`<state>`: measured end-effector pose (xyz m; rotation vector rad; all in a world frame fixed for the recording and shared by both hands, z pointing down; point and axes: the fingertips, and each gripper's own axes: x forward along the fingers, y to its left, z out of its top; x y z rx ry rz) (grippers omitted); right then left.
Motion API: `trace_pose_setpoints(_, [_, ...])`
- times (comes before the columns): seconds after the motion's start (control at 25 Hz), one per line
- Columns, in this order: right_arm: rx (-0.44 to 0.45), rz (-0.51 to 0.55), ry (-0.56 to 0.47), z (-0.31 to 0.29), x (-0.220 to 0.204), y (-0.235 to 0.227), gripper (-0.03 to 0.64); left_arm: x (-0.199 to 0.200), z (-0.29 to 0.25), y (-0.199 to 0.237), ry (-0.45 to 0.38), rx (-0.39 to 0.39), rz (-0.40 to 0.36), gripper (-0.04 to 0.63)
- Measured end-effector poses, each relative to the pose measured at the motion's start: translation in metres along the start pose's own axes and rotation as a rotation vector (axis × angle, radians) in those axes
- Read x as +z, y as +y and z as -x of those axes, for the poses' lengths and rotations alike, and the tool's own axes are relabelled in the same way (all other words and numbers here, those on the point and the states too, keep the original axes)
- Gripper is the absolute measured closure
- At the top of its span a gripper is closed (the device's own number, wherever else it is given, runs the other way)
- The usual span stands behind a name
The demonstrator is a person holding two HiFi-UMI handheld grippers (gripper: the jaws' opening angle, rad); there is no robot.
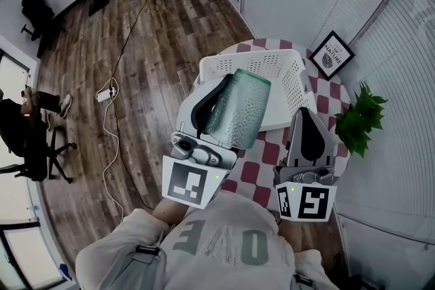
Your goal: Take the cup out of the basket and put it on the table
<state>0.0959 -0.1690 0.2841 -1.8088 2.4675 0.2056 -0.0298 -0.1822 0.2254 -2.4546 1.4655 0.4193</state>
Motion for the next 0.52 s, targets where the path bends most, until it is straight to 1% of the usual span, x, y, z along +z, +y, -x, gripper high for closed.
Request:
trace_pose_setpoints(0.24, [-0.015,0.004,0.003,0.0006,-0.0017,-0.0022,0.606,-0.0052,0.0008,-0.0003,0.017,-0.003,0.020,0.572])
trace_pose_setpoints(0.52, [-0.018,0.016,0.014,-0.0030,-0.0073,-0.0032,0.606,-0.0110,-0.0015,0.0020,0.028,-0.001,0.021,0.574])
